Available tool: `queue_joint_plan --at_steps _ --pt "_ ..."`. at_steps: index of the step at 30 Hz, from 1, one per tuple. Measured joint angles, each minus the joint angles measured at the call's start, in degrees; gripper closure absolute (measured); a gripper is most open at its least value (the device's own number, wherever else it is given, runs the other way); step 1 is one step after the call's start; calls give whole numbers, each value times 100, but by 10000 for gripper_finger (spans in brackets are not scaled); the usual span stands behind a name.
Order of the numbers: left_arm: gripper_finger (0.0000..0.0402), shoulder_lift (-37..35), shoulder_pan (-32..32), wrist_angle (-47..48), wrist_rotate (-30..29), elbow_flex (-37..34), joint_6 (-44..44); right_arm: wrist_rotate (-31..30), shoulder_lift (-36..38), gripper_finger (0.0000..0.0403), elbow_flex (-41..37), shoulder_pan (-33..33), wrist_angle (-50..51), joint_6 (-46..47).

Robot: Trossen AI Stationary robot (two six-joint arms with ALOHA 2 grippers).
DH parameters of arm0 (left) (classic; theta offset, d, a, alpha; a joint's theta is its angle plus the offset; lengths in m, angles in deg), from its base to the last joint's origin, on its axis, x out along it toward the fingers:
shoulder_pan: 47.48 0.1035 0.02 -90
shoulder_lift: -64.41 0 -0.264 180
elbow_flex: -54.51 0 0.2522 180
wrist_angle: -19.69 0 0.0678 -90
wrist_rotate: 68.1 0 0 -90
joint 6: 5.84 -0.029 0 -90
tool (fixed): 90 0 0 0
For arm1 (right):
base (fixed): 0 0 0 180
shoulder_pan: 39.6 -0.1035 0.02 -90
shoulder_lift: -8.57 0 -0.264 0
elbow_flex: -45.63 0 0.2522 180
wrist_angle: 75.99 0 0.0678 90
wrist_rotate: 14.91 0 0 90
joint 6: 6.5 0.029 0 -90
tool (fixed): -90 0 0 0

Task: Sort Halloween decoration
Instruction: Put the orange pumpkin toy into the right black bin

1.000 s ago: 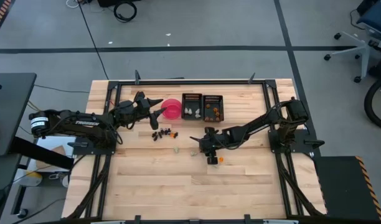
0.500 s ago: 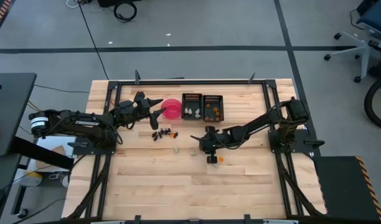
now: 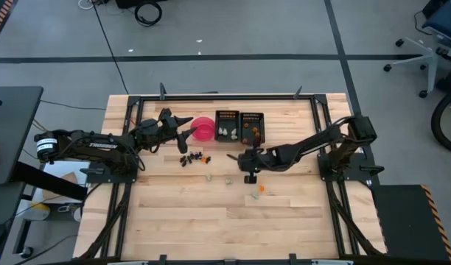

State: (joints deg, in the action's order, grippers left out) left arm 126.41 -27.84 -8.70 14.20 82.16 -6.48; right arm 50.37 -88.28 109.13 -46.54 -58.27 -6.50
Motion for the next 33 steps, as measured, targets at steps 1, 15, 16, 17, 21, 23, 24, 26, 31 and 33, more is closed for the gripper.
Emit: queue_joint_plan --at_steps 1,15,16,17,21,23,24,26,31,33 --pt "212 -1 0 -2 0 0 0 -254 78 296 0 10 67 4" --pt "212 0 0 4 0 0 0 -1433 418 293 4 740 461 589" --pt "212 -2 0 17 0 0 0 -1291 404 292 4 835 512 680" --pt "212 -1 0 35 0 -1 -1 -1179 399 291 4 927 591 787" --pt "212 0 0 35 0 0 -2 -1045 399 289 2 1174 731 1090" --pt "212 0 0 30 0 0 -2 -762 399 289 4 1274 734 1103" --pt "212 0 0 33 0 -1 -2 -599 399 289 4 1332 735 1138" --pt "212 0 0 32 0 -1 -2 -293 399 288 4 1468 769 1288" --pt "212 -2 0 39 0 0 -2 223 399 276 2 1793 1048 1496" --pt "212 -2 0 37 0 0 -4 432 399 269 2 1887 1088 1533"
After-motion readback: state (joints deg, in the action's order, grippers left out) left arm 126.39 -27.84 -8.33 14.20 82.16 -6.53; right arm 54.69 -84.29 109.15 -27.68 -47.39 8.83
